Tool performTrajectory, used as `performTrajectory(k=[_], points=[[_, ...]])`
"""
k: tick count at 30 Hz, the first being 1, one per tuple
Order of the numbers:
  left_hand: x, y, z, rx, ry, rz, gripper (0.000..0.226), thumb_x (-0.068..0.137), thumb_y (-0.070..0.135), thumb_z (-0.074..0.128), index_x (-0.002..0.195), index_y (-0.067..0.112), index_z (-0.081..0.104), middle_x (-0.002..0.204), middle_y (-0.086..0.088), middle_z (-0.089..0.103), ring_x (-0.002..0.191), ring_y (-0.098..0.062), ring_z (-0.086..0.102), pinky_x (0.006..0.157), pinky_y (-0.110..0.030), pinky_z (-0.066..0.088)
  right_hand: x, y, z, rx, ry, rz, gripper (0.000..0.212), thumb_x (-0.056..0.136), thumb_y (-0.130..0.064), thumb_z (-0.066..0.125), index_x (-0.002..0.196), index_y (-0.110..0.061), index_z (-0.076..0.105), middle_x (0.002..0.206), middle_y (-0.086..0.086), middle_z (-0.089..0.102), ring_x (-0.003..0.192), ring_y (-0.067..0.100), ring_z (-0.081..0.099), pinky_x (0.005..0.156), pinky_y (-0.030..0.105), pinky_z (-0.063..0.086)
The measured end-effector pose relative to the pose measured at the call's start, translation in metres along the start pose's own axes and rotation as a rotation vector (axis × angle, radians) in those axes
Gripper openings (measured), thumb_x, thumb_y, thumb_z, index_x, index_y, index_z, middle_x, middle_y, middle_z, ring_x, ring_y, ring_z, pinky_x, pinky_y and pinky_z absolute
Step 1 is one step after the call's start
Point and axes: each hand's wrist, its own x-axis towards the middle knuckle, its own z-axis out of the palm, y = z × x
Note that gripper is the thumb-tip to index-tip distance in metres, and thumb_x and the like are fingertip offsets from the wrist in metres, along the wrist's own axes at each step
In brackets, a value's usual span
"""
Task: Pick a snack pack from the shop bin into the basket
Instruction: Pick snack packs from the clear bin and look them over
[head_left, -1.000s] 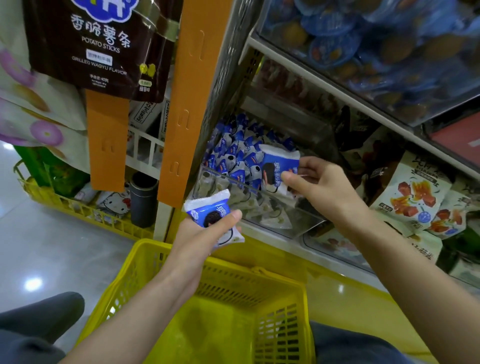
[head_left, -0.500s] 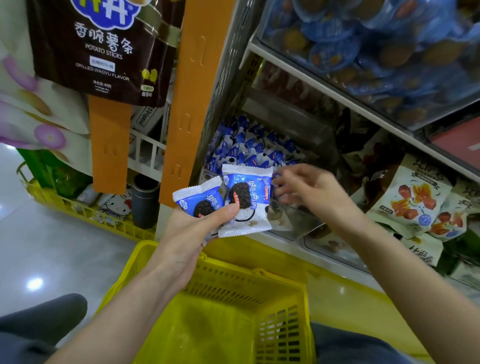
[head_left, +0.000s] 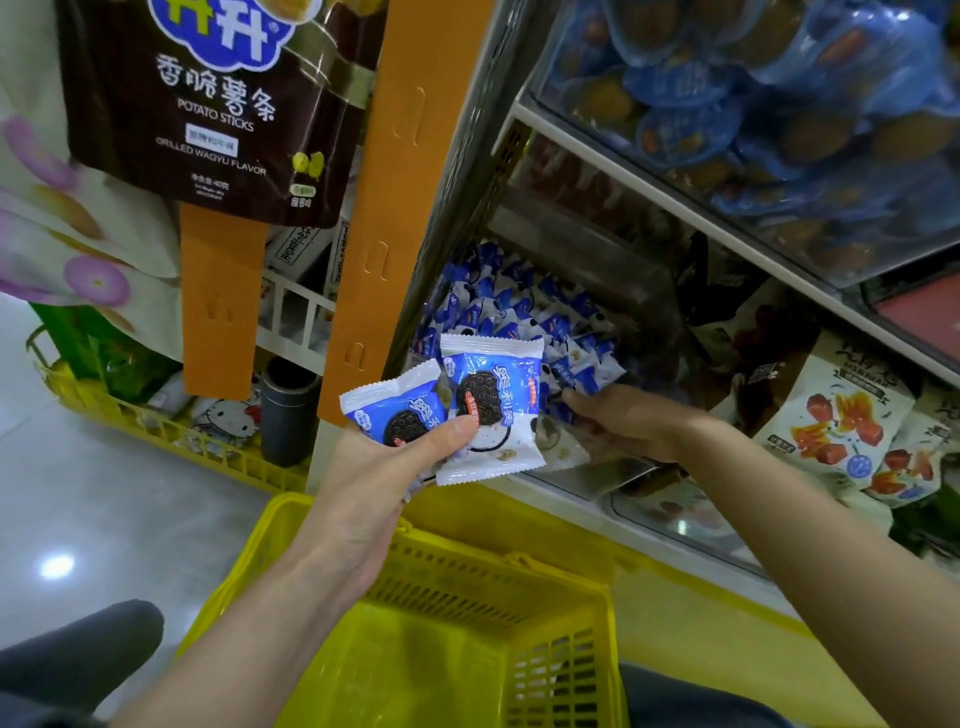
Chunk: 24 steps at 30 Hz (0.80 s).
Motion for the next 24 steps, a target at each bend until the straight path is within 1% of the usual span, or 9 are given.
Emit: performTrajectory(k=[2, 4, 8, 11, 14, 18, 20, 22, 24], points=[[0.000, -0.001, 0.001, 0.012, -0.013, 0.000, 0.046, 0.056, 0.020, 0.074, 0.101, 0.014, 0.064, 0.054, 0.009, 0.065, 0.058, -0.002, 0.066, 0.047, -0.012, 0.046, 0.002, 0.002, -0.002, 0.076, 0.044, -0.027, 0.021, 0.089, -0.030, 0.059, 0.084, -0.009, 0.059, 0.081, 0.009, 0.062, 0.065, 0.012, 0.058, 0.063, 0.020, 0.054], [0.001, -0.004, 0.002, 0.020, -0.019, 0.003, 0.047, 0.056, 0.020, 0.075, 0.101, 0.012, 0.065, 0.060, 0.007, 0.068, 0.060, -0.004, 0.067, 0.047, -0.012, 0.046, 0.005, 0.003, -0.001, 0.088, 0.041, -0.066, 0.009, 0.084, -0.019, 0.066, 0.086, -0.011, 0.062, 0.084, 0.010, 0.067, 0.059, 0.007, 0.061, 0.060, 0.016, 0.054], [0.001, -0.007, 0.002, 0.049, 0.004, -0.007, 0.049, 0.049, 0.026, 0.078, 0.096, 0.016, 0.068, 0.078, 0.001, 0.074, 0.071, -0.010, 0.070, 0.054, -0.017, 0.051, 0.013, -0.004, 0.010, -0.047, 0.104, -0.184, 0.011, 0.080, -0.012, 0.070, 0.090, -0.008, 0.067, 0.073, 0.007, 0.064, 0.052, 0.007, 0.054, 0.047, 0.012, 0.045], [0.001, -0.009, 0.004, 0.070, -0.020, 0.003, 0.027, 0.056, 0.019, 0.074, 0.080, 0.012, 0.065, 0.058, 0.006, 0.067, 0.055, -0.003, 0.064, 0.050, -0.012, 0.047, 0.017, -0.011, 0.013, -0.082, 0.136, -0.220, 0.013, 0.080, -0.008, 0.069, 0.092, -0.004, 0.066, 0.053, 0.000, 0.061, 0.038, 0.003, 0.049, 0.037, 0.010, 0.037], [0.001, -0.011, 0.004, 0.077, -0.018, 0.004, 0.026, 0.056, 0.019, 0.074, 0.079, 0.012, 0.064, 0.054, 0.007, 0.064, 0.053, -0.003, 0.062, 0.051, -0.013, 0.047, 0.014, -0.007, 0.011, -0.060, 0.116, -0.252, 0.018, 0.082, -0.010, 0.068, 0.097, -0.001, 0.066, 0.079, 0.012, 0.068, 0.056, 0.008, 0.058, 0.049, 0.013, 0.049], [0.001, -0.013, 0.005, 0.095, 0.005, -0.007, 0.041, 0.052, 0.023, 0.077, 0.090, 0.011, 0.068, 0.073, 0.000, 0.073, 0.069, -0.011, 0.070, 0.056, -0.018, 0.052, 0.010, 0.003, 0.008, -0.085, 0.059, -0.285, 0.028, 0.088, -0.017, 0.062, 0.112, -0.003, 0.063, 0.109, 0.016, 0.068, 0.090, 0.019, 0.064, 0.088, 0.031, 0.052], [0.001, -0.014, 0.005, 0.110, 0.008, -0.016, 0.046, 0.053, 0.023, 0.077, 0.096, 0.010, 0.067, 0.079, -0.001, 0.074, 0.074, -0.013, 0.071, 0.058, -0.019, 0.053, 0.007, 0.003, 0.006, -0.198, 0.065, -0.266, 0.032, 0.090, -0.027, 0.060, 0.110, -0.004, 0.064, 0.108, 0.013, 0.068, 0.096, 0.023, 0.064, 0.095, 0.038, 0.050], [0.001, -0.015, 0.005, 0.116, 0.008, -0.020, 0.047, 0.054, 0.023, 0.077, 0.099, 0.009, 0.067, 0.080, -0.001, 0.074, 0.075, -0.013, 0.071, 0.058, -0.019, 0.053, 0.005, 0.004, 0.003, -0.191, 0.051, -0.249, 0.040, 0.091, -0.034, 0.056, 0.101, 0.004, 0.063, 0.095, 0.018, 0.065, 0.082, 0.025, 0.060, 0.087, 0.040, 0.050], [0.000, -0.015, 0.004, 0.113, 0.001, -0.031, 0.050, 0.055, 0.024, 0.077, 0.101, 0.009, 0.067, 0.084, -0.002, 0.075, 0.077, -0.014, 0.071, 0.058, -0.018, 0.052, 0.002, 0.006, 0.000, -0.128, 0.026, -0.215, 0.037, 0.093, -0.036, 0.052, 0.091, 0.000, 0.061, 0.082, 0.016, 0.060, 0.071, 0.020, 0.053, 0.082, 0.037, 0.049]])
